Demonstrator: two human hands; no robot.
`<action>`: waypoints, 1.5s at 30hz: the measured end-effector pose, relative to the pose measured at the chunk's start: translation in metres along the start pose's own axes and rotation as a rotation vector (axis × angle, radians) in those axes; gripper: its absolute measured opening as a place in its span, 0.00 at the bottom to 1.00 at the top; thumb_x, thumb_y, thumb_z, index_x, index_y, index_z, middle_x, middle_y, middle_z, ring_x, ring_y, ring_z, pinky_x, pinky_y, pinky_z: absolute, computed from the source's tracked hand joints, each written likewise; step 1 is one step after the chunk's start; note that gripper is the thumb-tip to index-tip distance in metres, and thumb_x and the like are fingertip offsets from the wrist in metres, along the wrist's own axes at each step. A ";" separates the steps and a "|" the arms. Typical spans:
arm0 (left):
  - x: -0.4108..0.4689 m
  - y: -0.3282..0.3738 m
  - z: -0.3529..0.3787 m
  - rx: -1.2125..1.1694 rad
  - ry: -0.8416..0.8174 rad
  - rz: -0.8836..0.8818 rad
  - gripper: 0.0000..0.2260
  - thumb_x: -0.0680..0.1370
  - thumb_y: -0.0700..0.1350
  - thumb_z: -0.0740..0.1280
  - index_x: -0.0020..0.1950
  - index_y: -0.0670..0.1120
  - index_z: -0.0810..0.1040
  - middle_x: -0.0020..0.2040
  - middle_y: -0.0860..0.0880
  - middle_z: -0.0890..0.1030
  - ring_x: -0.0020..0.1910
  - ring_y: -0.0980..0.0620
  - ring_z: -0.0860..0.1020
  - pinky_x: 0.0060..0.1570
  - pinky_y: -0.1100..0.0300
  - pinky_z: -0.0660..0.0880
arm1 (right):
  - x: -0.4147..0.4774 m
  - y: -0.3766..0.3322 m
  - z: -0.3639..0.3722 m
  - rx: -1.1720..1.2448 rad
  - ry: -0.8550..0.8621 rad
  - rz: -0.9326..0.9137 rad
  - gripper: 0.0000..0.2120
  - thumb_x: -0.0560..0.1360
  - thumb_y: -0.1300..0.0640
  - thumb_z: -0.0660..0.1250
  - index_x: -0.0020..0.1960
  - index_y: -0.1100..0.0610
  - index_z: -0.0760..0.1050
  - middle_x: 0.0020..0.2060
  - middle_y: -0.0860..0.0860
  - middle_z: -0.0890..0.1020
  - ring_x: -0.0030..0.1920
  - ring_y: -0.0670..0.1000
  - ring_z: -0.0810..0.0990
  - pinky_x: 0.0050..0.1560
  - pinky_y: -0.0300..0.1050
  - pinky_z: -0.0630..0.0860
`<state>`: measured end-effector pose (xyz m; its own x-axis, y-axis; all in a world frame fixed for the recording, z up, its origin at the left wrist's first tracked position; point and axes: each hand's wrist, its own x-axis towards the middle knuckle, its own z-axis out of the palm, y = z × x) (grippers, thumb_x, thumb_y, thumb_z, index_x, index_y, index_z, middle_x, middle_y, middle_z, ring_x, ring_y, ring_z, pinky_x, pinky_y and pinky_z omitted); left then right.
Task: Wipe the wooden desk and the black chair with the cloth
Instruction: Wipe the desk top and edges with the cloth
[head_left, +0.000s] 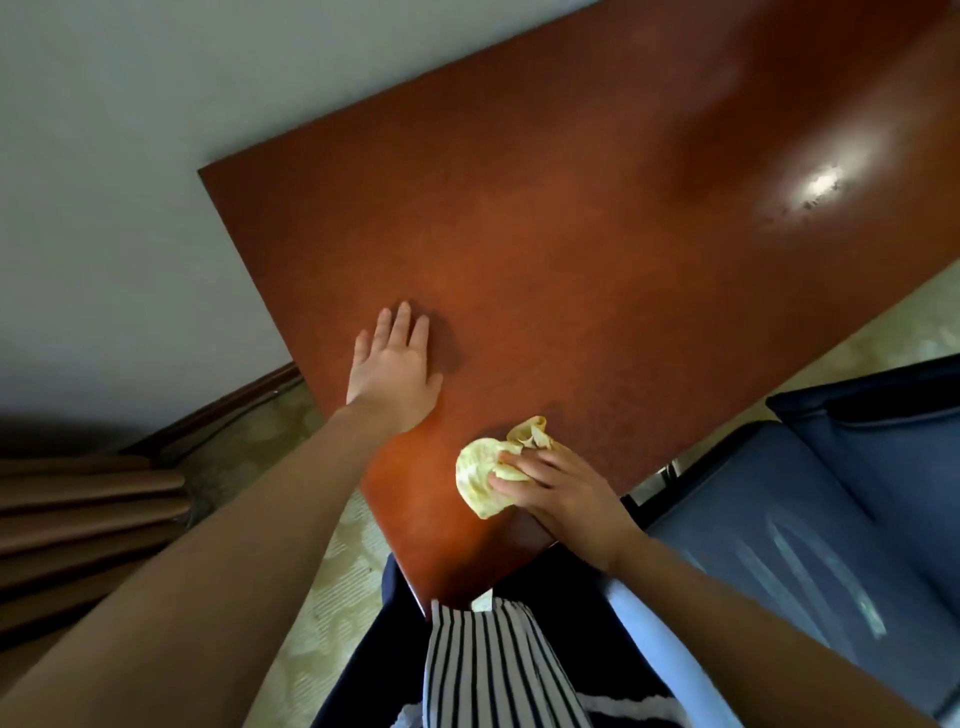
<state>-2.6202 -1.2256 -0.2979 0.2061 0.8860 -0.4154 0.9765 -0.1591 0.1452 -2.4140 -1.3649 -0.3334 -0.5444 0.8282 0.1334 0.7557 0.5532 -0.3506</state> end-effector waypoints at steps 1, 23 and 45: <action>0.009 0.002 -0.003 0.008 -0.009 0.005 0.32 0.81 0.54 0.58 0.79 0.48 0.44 0.78 0.47 0.40 0.77 0.46 0.40 0.74 0.49 0.42 | -0.001 0.012 -0.007 -0.009 -0.026 -0.048 0.13 0.72 0.56 0.65 0.55 0.50 0.82 0.55 0.49 0.82 0.52 0.52 0.82 0.55 0.47 0.76; 0.079 0.035 -0.018 0.042 -0.171 -0.202 0.47 0.74 0.67 0.60 0.77 0.45 0.35 0.76 0.40 0.33 0.75 0.42 0.35 0.73 0.47 0.41 | 0.217 0.234 -0.060 0.117 -0.078 0.016 0.15 0.76 0.60 0.67 0.62 0.56 0.78 0.59 0.56 0.79 0.64 0.58 0.73 0.62 0.54 0.71; 0.034 0.064 0.005 0.100 -0.133 -0.026 0.43 0.76 0.65 0.58 0.77 0.45 0.38 0.76 0.42 0.32 0.76 0.45 0.35 0.73 0.48 0.39 | 0.082 0.132 -0.037 0.168 0.055 0.264 0.15 0.74 0.65 0.66 0.60 0.59 0.79 0.60 0.57 0.79 0.62 0.60 0.76 0.63 0.56 0.70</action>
<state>-2.5504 -1.2074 -0.3071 0.1811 0.8258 -0.5340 0.9815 -0.1859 0.0455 -2.3456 -1.2208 -0.3349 -0.3137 0.9472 0.0663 0.7949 0.3002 -0.5273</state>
